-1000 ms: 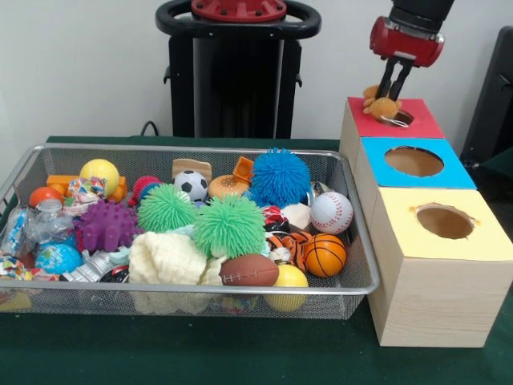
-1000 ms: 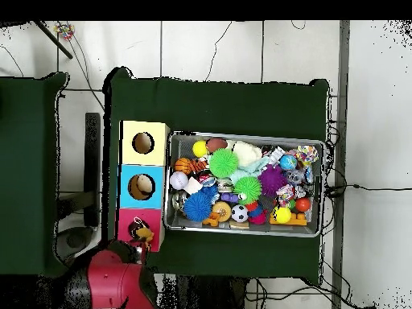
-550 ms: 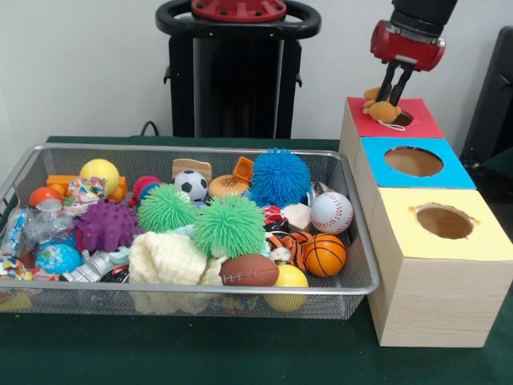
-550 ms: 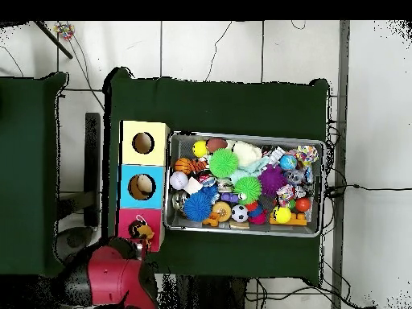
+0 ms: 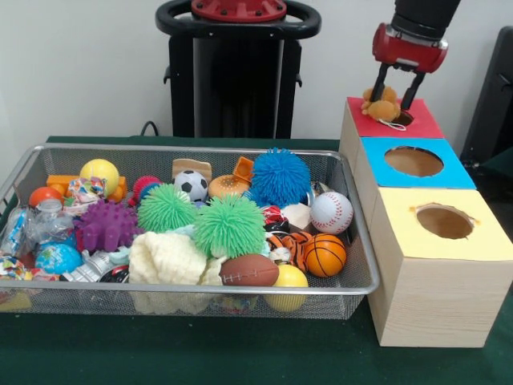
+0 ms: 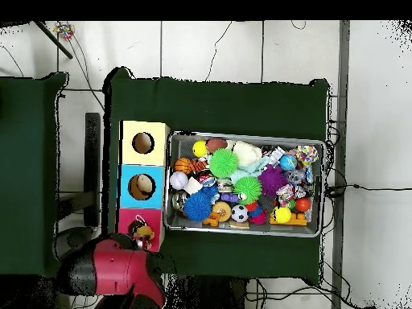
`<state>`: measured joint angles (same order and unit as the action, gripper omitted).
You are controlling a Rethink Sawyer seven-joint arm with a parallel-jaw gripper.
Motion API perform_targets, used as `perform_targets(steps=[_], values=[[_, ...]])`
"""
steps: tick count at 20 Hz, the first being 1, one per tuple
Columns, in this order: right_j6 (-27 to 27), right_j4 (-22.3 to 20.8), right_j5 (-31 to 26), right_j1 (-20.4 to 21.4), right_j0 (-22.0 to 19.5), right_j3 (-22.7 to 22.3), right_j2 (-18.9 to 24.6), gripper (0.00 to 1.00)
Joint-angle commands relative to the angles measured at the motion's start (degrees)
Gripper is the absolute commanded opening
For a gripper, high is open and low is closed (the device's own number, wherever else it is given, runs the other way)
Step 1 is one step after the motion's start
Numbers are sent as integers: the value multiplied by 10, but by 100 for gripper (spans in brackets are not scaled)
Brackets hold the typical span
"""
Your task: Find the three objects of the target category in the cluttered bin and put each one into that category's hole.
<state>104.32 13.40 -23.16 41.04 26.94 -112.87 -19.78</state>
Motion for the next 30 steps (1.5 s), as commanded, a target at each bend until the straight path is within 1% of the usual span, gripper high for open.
perform_targets(steps=[1, 4, 5, 9, 11, 14, 15, 20, 21, 23, 26, 27, 30], values=[[76, 34, -54, 17, -51, -11, 97, 100], [86, 36, -46, 24, -59, -18, 101, 100], [84, 38, -45, 29, -66, -23, 108, 100], [81, 42, -53, 56, -80, -40, 123, 100], [78, 47, -49, 65, -89, -46, 139, 100], [63, 49, -37, 69, -108, -53, 171, 100], [61, 46, -35, 69, -110, -54, 174, 100], [77, 22, -44, 79, -101, -49, 149, 100], [76, 17, -33, 76, -101, -50, 146, 100], [85, -16, 0, 47, -76, -26, 104, 100], [89, -29, 57, 2, -78, -18, 91, 100], [92, -34, 69, -11, -75, -13, 83, 100], [95, -40, 96, -35, -74, -10, 77, 100]])
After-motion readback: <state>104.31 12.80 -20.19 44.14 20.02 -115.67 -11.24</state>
